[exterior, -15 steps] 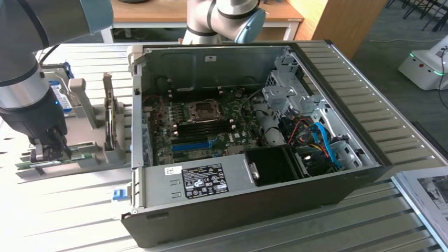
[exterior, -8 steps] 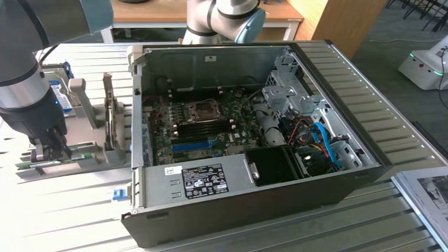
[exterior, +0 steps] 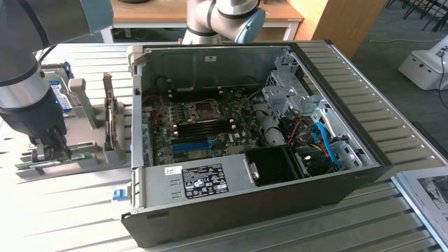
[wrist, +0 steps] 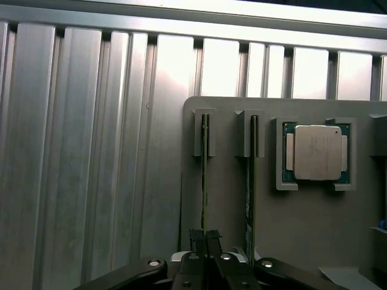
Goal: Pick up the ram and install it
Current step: 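Pick up the ram and move it above insertion slot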
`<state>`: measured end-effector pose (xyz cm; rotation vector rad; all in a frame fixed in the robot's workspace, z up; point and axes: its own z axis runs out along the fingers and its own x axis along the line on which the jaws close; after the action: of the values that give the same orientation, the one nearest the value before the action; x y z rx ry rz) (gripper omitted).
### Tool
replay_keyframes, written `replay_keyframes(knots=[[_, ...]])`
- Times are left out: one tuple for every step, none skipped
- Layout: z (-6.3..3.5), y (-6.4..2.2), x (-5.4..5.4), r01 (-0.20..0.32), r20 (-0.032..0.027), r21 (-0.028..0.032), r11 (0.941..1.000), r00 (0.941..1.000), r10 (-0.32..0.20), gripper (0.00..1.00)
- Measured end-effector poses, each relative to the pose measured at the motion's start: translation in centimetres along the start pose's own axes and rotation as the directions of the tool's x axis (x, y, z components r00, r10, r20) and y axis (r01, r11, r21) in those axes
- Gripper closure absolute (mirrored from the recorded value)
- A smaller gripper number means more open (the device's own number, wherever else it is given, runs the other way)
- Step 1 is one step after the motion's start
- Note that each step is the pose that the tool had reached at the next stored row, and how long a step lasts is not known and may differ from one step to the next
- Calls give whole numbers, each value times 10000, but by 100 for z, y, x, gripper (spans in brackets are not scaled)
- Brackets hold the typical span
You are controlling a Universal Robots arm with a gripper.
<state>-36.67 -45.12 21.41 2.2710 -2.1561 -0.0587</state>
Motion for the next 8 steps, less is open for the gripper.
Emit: replay_keyframes(knots=[[0,0,0,0,0,0,10000,10000,0,88],[0,0,0,1,0,0,10000,10000,-1,88],[-1,0,0,1,-1,-1,10000,10000,-1,88],[-6,0,-1,0,-1,-1,10000,10000,0,88],[-12,-1,-1,0,0,-1,10000,10000,0,88],[-18,0,-1,-1,0,0,10000,10000,1,88],[-27,0,-1,-2,-1,-1,10000,10000,2,88],[-37,0,-2,-2,-1,-1,10000,10000,2,88]])
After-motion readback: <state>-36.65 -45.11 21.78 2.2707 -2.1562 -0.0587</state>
